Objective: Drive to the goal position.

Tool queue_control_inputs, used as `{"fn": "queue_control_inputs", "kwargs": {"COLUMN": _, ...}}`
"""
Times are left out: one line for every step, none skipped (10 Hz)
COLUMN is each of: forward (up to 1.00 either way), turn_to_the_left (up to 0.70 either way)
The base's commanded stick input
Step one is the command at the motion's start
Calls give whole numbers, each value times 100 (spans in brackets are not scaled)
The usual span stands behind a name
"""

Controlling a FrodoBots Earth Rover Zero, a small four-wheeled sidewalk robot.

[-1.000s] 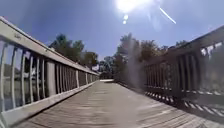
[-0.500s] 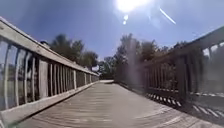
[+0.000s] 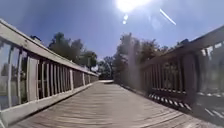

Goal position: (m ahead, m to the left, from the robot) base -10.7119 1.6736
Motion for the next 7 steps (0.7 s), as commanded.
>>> {"fn": "queue_control_inputs", "kwargs": {"forward": 44, "turn_to_the_left": 2}}
{"fn": "queue_control_inputs", "kwargs": {"forward": 44, "turn_to_the_left": 2}}
{"fn": "queue_control_inputs", "kwargs": {"forward": 44, "turn_to_the_left": 2}}
{"fn": "queue_control_inputs", "kwargs": {"forward": 44, "turn_to_the_left": 2}}
{"fn": "queue_control_inputs", "kwargs": {"forward": 44, "turn_to_the_left": 2}}
{"fn": "queue_control_inputs", "kwargs": {"forward": 44, "turn_to_the_left": 2}}
{"fn": "queue_control_inputs", "kwargs": {"forward": 44, "turn_to_the_left": 2}}
